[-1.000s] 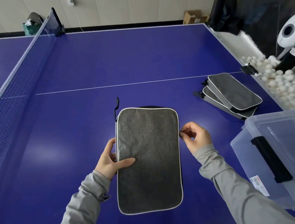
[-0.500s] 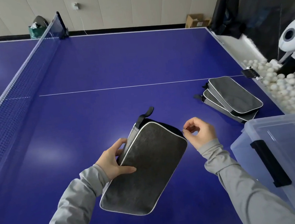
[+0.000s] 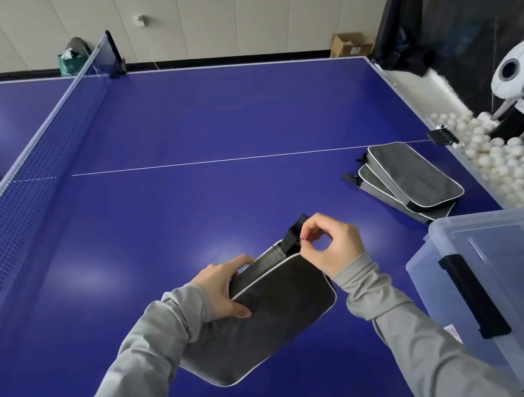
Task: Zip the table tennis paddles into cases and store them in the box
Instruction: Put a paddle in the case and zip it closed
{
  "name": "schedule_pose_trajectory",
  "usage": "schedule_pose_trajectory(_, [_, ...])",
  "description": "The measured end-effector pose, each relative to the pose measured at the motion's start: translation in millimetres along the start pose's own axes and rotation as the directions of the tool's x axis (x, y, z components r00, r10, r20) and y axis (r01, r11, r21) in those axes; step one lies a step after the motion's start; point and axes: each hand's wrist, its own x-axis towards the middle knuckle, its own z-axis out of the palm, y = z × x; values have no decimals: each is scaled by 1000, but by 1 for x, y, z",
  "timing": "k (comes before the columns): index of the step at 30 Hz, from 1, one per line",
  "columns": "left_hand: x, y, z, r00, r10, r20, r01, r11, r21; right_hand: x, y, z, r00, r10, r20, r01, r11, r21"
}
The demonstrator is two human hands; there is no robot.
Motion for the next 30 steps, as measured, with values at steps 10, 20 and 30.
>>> schedule_pose_trajectory(10, [5, 2, 14, 1000, 1, -28, -6, 981, -195, -3, 10, 0, 997, 83, -7, -81, 986, 147])
schedule_pose_trajectory(20, [-20, -28, 42, 955, -235, -183, -30, 535, -844, -45, 59, -2, 899, 432, 73, -435, 860, 265])
schedule_pose_trajectory(30, [-51, -42, 70, 866, -450, -219, -164, 157, -974, -64, 54, 48, 740, 417, 527, -647, 654, 391])
